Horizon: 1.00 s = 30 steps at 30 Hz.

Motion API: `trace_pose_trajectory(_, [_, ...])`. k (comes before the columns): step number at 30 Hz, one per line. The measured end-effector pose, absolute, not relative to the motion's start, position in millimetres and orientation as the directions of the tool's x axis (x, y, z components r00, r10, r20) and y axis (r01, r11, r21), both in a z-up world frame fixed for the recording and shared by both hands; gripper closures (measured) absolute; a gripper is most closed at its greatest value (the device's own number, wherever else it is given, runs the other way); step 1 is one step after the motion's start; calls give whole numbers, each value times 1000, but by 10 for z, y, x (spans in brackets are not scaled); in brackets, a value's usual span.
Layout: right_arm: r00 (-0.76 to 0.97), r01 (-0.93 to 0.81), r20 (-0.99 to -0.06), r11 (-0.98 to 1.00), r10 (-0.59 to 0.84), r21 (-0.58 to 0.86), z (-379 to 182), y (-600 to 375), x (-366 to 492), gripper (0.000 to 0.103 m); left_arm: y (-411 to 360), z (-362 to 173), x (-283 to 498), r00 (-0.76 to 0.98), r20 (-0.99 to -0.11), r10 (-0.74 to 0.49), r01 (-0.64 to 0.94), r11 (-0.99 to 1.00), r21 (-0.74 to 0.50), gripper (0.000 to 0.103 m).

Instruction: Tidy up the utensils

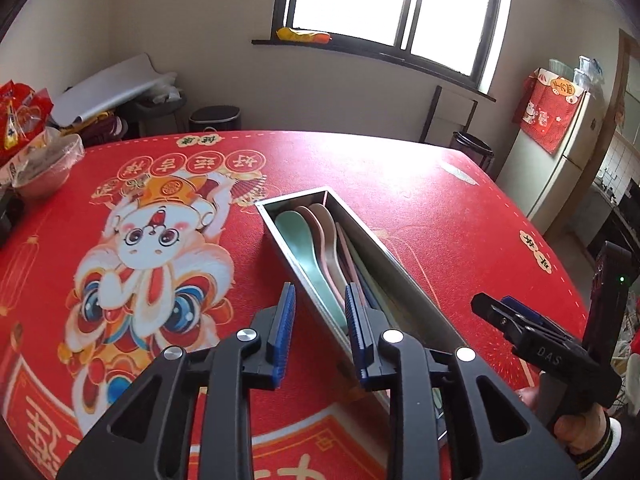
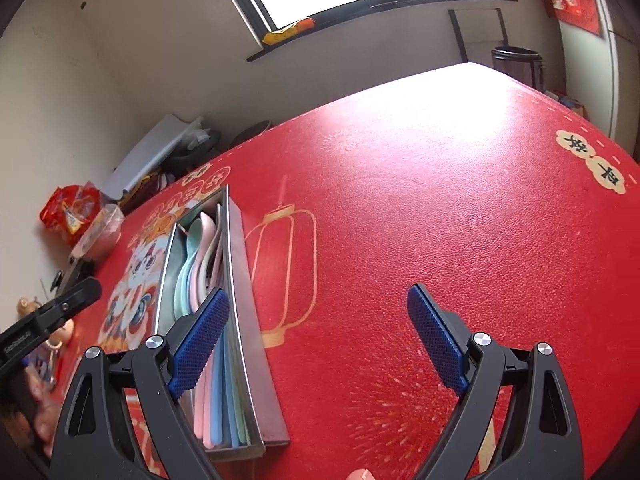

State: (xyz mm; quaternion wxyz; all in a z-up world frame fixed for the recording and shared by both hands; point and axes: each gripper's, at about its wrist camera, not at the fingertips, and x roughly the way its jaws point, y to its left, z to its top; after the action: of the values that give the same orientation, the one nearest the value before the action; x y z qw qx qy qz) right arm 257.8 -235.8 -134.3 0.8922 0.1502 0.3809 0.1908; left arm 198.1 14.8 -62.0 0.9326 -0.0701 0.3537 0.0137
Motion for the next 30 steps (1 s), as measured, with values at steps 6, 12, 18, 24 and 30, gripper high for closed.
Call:
trace_pose_trajectory(6, [713,-229,-586,917,386,326,-929,-2393,2306,16,283,-305,1620,816,-577,17,-66,996,-64,49])
trace_pose_trajectory(12, [831,-171,-486,955,271,242,-388,-2460,1803,16,322,19,1143,888,-459,30,-32,999,3,12])
trace_pose_trajectory(18, [896,-108,-407,975,179,192,-58,-2444,1366,16,358,191,798,920,-390,30,-24,1000,19,6])
trace_pose_trajectory(24, [908,-115,-387,983,162,143,66,-2289,1135,16,356,268,622,938,-346,4,0,1000,12,6])
trace_pose_trajectory(30, [915,-110,-377,987,148,119,123,-2219,1040,16,373,304,556,946,-325,-2,8,1000,15,6])
